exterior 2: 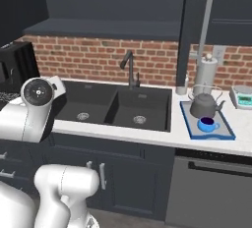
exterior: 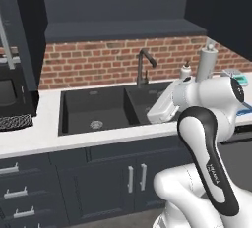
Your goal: Pick the kettle from the counter and place it on the tray. Then pick the mug from the cabinet and place it on the tray. Then close the cabinet doors.
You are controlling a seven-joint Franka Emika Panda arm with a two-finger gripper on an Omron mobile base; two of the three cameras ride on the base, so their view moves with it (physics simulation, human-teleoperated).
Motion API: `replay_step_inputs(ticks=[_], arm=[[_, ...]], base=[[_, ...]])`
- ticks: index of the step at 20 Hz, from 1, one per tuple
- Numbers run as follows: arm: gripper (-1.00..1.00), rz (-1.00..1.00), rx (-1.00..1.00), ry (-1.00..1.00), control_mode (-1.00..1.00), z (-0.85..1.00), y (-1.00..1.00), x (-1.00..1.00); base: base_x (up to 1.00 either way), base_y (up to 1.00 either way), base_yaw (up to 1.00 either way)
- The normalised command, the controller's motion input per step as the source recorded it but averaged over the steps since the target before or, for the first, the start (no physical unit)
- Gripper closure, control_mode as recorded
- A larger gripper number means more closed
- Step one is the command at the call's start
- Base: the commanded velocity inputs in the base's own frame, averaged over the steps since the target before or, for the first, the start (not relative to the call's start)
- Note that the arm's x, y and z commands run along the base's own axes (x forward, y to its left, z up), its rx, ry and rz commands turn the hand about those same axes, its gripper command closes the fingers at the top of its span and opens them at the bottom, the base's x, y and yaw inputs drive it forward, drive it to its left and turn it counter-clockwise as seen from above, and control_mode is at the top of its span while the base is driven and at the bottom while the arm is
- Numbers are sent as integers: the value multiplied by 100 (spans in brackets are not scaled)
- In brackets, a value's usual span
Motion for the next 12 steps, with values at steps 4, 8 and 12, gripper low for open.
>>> replay_step_inputs(ticks=[4, 8, 12], arm=[[-100, 0, 0, 0, 100, 0, 0, 0], [-100, 0, 0, 0, 100, 0, 0, 0], [-100, 0, 0, 0, 100, 0, 0, 0]], base=[[33, 12, 0], [31, 11, 0], [27, 10, 0]])
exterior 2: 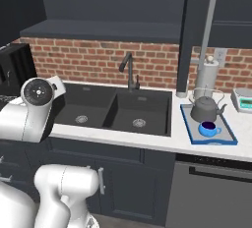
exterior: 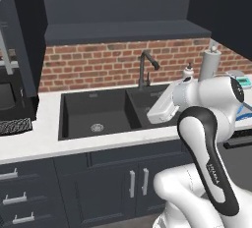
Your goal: Pick the kettle from the counter and place it on the tray. Then pick the mug from the cabinet and place it on the tray. Then close the cabinet doors.
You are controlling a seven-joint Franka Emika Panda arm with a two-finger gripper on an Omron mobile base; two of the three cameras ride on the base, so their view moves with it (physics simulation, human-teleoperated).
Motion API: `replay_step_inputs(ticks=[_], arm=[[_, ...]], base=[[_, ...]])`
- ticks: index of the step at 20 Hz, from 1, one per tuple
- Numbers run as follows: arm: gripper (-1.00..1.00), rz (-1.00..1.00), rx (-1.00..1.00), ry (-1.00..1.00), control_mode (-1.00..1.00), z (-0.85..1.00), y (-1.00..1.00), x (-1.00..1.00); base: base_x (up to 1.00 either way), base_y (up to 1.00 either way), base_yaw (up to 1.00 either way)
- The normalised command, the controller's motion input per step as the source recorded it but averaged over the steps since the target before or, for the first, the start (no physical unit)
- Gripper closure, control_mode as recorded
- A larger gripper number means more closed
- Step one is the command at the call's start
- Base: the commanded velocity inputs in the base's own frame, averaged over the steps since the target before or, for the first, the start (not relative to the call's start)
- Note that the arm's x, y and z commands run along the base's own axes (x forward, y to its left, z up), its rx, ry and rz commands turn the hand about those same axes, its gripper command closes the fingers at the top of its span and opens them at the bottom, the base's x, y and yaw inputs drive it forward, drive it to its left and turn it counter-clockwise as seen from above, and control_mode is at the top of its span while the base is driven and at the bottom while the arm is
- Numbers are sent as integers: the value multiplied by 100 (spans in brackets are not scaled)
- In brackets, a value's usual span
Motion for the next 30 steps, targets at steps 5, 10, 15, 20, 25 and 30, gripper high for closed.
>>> replay_step_inputs(ticks=[5, 10, 15, 20, 25, 30], arm=[[-100, 0, 0, 0, 100, 0, 0, 0], [-100, 0, 0, 0, 100, 0, 0, 0], [-100, 0, 0, 0, 100, 0, 0, 0], [-100, 0, 0, 0, 100, 0, 0, 0], [-100, 0, 0, 0, -100, -5, 1, 0], [-100, -2, 3, -6, -100, -11, -19, -42]], base=[[9, 4, 0], [0, 16, 1], [0, 20, 0], [0, 9, 0], [0, 3, 0], [0, 0, 0]])
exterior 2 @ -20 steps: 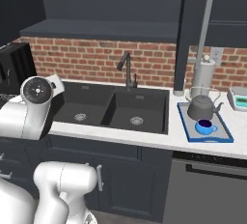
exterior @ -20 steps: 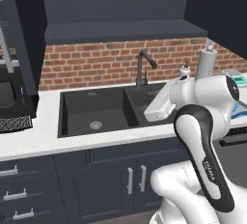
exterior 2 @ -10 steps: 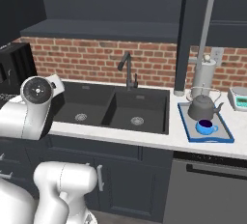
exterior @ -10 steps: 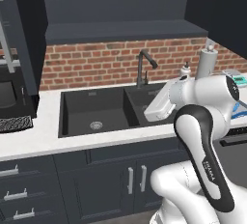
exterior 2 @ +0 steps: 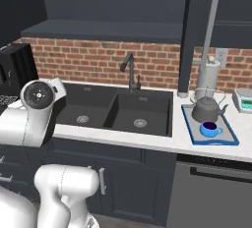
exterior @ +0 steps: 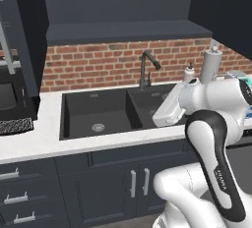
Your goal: Pick the kettle from the counter and place it on the tray. Then pick the mug from the cabinet and place it on the tray. Then close the cabinet doors.
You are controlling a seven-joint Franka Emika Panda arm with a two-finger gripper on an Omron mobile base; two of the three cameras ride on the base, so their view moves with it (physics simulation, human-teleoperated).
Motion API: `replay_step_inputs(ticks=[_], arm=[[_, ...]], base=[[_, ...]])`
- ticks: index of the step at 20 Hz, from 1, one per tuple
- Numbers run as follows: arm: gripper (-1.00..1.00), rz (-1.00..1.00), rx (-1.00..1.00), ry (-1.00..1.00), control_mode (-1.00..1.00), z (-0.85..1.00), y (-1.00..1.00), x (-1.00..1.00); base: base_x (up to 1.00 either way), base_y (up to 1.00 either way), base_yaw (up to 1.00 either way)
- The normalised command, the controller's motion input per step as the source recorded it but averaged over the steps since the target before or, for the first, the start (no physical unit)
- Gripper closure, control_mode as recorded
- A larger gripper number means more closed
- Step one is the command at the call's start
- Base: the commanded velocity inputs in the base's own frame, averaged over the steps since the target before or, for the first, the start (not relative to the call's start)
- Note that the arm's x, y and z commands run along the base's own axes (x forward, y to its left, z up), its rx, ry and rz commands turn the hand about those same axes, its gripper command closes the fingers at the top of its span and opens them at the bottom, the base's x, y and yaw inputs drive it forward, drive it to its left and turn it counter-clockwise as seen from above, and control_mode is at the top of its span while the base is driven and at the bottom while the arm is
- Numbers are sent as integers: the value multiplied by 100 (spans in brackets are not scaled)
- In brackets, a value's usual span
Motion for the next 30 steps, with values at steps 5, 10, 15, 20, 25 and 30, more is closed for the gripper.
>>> replay_step_inputs(ticks=[5, 10, 15, 20, 25, 30], arm=[[-100, -15, 13, -13, -100, -7, -55, -76], [-100, -21, 14, -9, -100, -6, -58, -67], [-100, -19, 8, -13, -100, -35, -43, -83], [-100, -21, 17, -21, -100, -22, -63, -77], [-100, -9, 20, -11, -100, 0, -90, -10], [-100, 0, 21, -10, -100, 0, -97, 12]], base=[[0, 0, 0], [0, 0, 0], [0, 0, 0], [0, 0, 0], [0, 0, 0], [0, 0, 0]])
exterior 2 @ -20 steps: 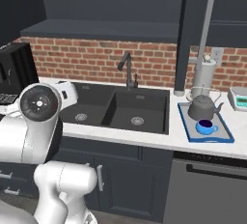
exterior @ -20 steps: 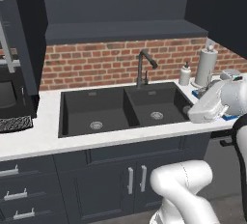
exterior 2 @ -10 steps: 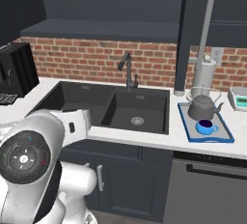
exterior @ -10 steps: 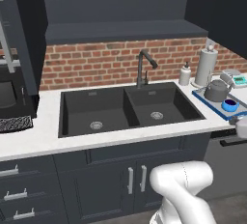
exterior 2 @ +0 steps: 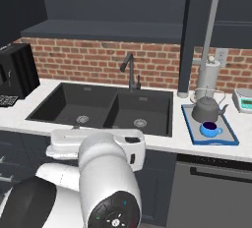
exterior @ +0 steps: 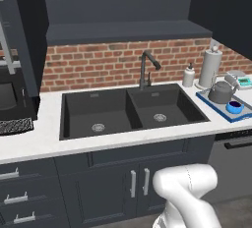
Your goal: Pick the kettle from the counter and place it on the tray. Then pick the mug from the cabinet and place it on the tray. Then close the cabinet doors.
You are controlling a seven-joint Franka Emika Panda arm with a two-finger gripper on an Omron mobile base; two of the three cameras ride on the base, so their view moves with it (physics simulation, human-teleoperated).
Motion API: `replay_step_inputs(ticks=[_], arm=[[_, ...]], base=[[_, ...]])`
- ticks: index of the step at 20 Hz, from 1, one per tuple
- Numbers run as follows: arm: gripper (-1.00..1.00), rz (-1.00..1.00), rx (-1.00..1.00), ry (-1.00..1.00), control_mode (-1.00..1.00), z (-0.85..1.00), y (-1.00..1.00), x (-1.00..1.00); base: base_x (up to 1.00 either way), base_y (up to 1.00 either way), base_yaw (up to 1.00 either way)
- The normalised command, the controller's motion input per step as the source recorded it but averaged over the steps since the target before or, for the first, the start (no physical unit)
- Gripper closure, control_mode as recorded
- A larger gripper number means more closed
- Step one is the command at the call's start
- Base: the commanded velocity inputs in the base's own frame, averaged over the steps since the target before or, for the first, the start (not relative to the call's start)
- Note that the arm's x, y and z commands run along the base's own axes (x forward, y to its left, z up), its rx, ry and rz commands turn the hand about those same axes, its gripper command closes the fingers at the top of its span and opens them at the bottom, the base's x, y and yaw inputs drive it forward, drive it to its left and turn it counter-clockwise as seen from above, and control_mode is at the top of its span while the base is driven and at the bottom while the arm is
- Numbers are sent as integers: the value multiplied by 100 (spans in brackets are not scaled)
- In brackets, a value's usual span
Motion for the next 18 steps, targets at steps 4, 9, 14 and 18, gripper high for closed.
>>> replay_step_inputs(ticks=[4, 9, 14, 18], arm=[[-100, 2, 23, -11, -100, 0, -98, 34], [-100, 7, 23, -12, -100, 12, -80, 52], [-100, 7, 22, -6, -100, 19, -71, 51], [-100, 10, 23, -3, -100, 20, -68, 42]], base=[[0, 0, 0], [0, 0, 0], [0, 0, 0], [0, 0, 0]])
